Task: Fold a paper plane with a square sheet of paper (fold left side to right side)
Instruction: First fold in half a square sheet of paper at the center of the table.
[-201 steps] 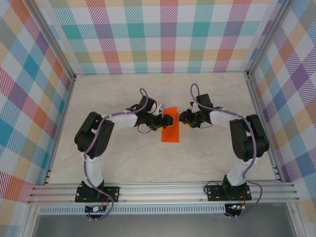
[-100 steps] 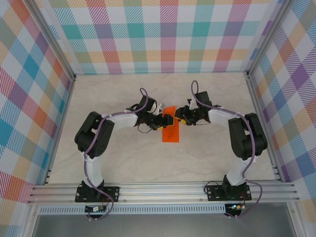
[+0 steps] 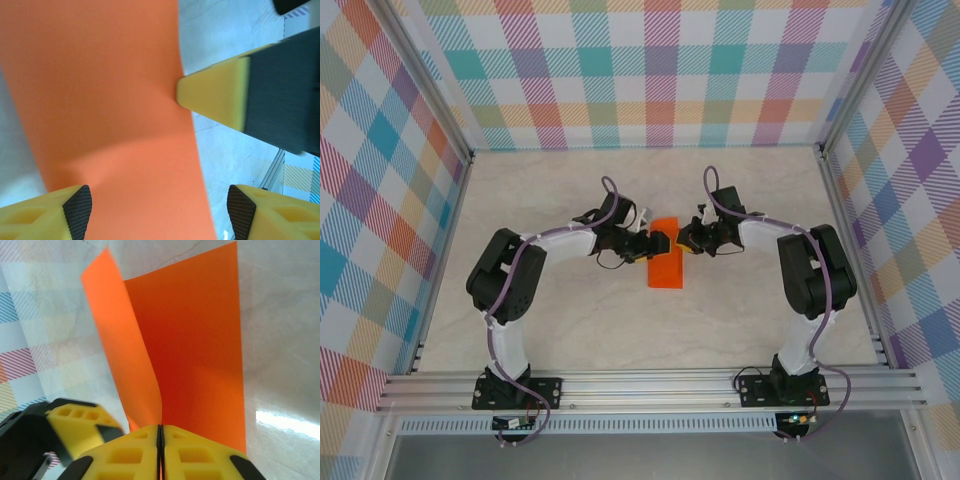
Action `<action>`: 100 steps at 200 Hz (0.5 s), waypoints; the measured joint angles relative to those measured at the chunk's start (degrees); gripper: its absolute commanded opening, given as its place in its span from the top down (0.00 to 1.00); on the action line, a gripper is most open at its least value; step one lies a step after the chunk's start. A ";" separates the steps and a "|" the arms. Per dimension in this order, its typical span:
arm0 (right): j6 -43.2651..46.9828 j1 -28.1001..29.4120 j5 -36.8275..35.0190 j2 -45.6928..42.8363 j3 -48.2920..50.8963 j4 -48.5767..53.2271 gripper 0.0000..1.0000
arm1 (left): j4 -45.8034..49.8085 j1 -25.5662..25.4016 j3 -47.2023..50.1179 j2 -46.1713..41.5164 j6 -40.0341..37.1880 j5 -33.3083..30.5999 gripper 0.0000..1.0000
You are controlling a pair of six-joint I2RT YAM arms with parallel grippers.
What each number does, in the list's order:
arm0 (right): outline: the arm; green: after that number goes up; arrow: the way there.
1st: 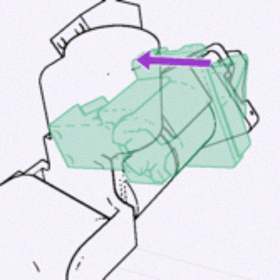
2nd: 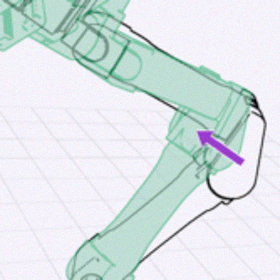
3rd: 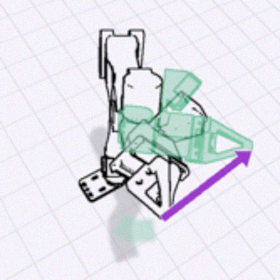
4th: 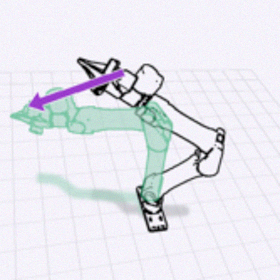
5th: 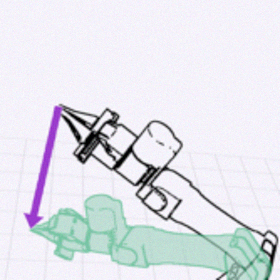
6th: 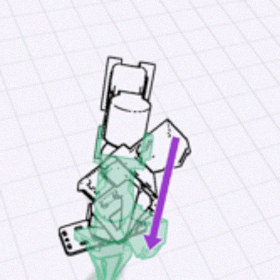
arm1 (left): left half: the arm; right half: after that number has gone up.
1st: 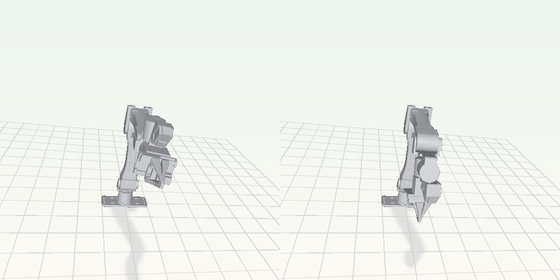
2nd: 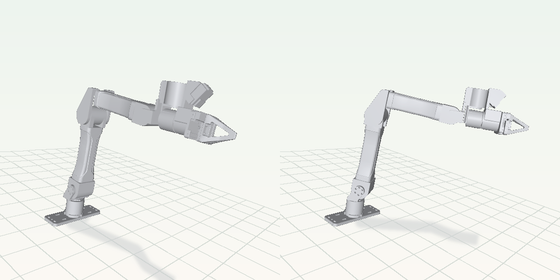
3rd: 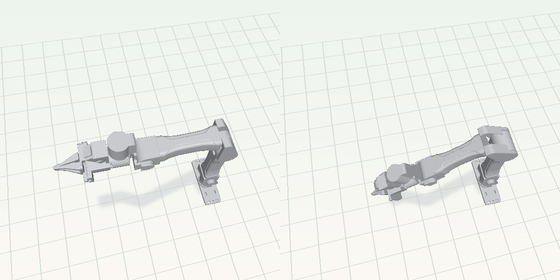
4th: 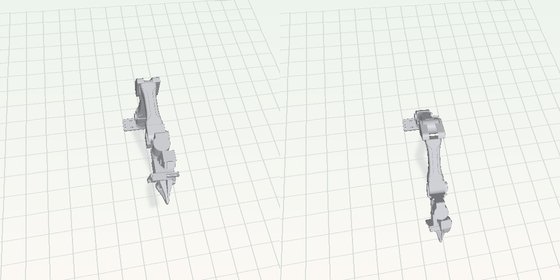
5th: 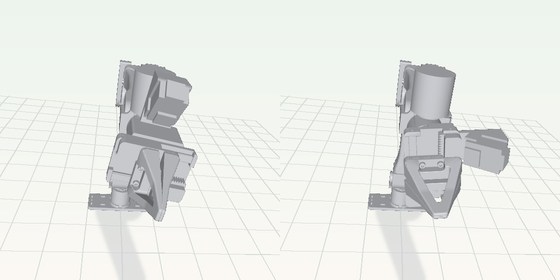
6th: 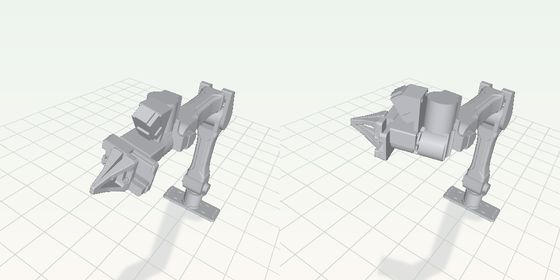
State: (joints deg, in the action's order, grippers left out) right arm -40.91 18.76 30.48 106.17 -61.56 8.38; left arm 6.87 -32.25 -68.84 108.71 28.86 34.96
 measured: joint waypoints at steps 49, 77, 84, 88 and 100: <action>2.38 0.00 -1.53 1.18 -0.66 2.21 0.96 | 4.72 0.31 -0.11 -9.20 -0.57 -6.08 0.22; 3.06 0.00 -3.28 1.57 -0.70 3.52 0.96 | 8.61 0.28 -1.75 -7.19 0.22 -9.22 0.23; 3.30 0.00 -3.65 1.79 -0.76 3.76 0.96 | 9.51 0.28 -2.23 -6.01 0.52 -9.92 0.24; 3.50 0.00 -3.85 1.95 -0.81 3.96 0.96 | 9.81 0.28 -2.51 -5.31 0.70 -10.23 0.24; 3.93 0.00 -4.37 2.43 -1.01 4.57 0.96 | 10.71 0.26 -3.48 -3.06 1.33 -10.95 0.25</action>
State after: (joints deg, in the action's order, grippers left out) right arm -36.97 18.76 26.11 108.60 -62.57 12.95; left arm 17.58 -31.99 -72.31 105.65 30.20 24.01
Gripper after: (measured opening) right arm 0.048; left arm 0.759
